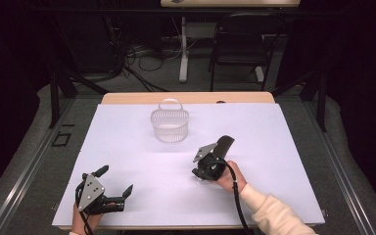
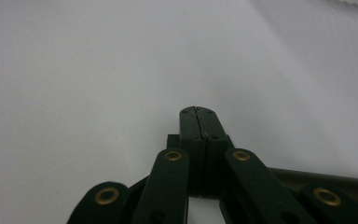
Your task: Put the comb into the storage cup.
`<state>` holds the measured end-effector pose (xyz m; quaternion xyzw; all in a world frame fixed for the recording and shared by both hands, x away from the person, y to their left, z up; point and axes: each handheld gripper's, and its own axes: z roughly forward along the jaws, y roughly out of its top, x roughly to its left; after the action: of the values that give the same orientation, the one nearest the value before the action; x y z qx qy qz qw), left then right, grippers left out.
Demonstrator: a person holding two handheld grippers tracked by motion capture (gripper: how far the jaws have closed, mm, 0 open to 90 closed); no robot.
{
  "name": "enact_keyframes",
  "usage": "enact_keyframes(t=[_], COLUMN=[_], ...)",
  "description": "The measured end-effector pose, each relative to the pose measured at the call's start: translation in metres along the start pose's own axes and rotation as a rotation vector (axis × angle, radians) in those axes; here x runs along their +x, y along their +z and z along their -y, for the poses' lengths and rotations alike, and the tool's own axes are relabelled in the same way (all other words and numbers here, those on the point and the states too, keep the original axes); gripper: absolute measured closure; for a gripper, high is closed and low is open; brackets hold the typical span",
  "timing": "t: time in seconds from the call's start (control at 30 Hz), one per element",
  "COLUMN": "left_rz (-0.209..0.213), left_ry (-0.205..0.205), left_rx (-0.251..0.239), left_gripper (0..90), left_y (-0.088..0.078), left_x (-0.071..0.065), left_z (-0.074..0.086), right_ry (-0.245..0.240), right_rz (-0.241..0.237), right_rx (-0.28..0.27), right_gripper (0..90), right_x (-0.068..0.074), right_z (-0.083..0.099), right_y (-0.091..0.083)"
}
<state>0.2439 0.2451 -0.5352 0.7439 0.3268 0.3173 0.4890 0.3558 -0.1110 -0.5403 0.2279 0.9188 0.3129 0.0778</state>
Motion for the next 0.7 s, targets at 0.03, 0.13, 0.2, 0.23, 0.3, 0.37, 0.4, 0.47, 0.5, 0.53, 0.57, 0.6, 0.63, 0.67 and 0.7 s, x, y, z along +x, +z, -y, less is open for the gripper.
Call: enact_keyframes(t=[0.03, 0.13, 0.2, 0.23, 0.3, 0.37, 0.4, 0.47, 0.5, 0.53, 0.57, 0.6, 0.63, 0.67, 0.7], left_rz=[-0.001, 0.000, 0.000, 0.000, 0.000, -0.002, -0.001, -0.002, -0.002, -0.004, -0.004, -0.004, -0.004, -0.004, -0.004], left_ry=[-0.001, -0.001, -0.001, -0.002, 0.000, 0.000, -0.002, -0.002, -0.002, 0.000, 0.000, 0.001, 0.000, 0.000, -0.002], left_rx=[-0.001, 0.001, 0.000, 0.000, 0.000, 0.000, -0.001, -0.002, -0.002, -0.001, -0.001, -0.002, -0.003, -0.003, -0.004], left_gripper=[0.3, 0.2, 0.3, 0.3, 0.3, 0.3, 0.3, 0.3, 0.3, 0.3, 0.3, 0.3, 0.3, 0.3, 0.3], left_y=[0.0000, 0.0002, 0.0005, 0.0006, 0.0005, 0.0002, 0.0002, 0.0001, 0.0001, 0.0000, 0.0000, 0.0000, -0.0001, -0.0001, -0.0002], left_x=[0.0001, 0.0005, 0.0001, 0.0002, 0.0006, 0.0004, 0.0006, 0.0009, 0.0007, 0.0006, 0.0006, 0.0010, 0.0013, 0.0013, 0.0012], left_z=[-0.0001, 0.0001, 0.0001, 0.0001, 0.0001, 0.0001, 0.0001, 0.0000, 0.0000, -0.0001, -0.0001, -0.0001, 0.0000, 0.0000, 0.0000], right_ry=[0.000, 0.000, 0.000, -0.010, -0.002, -0.004, -0.006, -0.008, -0.008, -0.015, -0.015, -0.004, -0.006, -0.006, -0.002], right_rz=[0.000, -0.006, -0.008, -0.011, -0.015, -0.019, -0.020, -0.021, -0.021, -0.025, -0.025, -0.026, -0.028, -0.028, -0.030], right_rx=[0.000, 0.009, 0.013, 0.016, 0.025, 0.029, 0.032, 0.033, 0.037, 0.037, 0.037, 0.042, 0.042, 0.042, 0.044], right_gripper=[90.0, 90.0, 90.0, 90.0, 90.0, 90.0, 90.0, 90.0, 90.0, 90.0, 90.0, 90.0, 90.0, 90.0, 90.0], right_x=[0.0000, 0.0006, 0.0007, -0.0002, 0.0000, 0.0005, 0.0008, 0.0009, 0.0011, 0.0005, 0.0005, 0.0008, 0.0003, 0.0003, 0.0003], right_z=[0.0000, 0.0013, 0.0023, 0.0026, 0.0033, 0.0037, 0.0038, 0.0038, 0.0040, 0.0042, 0.0042, 0.0053, 0.0058, 0.0058, 0.0063], right_y=[0.0000, -0.0023, -0.0034, -0.0038, -0.0044, -0.0042, -0.0044, -0.0048, -0.0055, -0.0056, -0.0056, -0.0068, -0.0077, -0.0077, -0.0088])
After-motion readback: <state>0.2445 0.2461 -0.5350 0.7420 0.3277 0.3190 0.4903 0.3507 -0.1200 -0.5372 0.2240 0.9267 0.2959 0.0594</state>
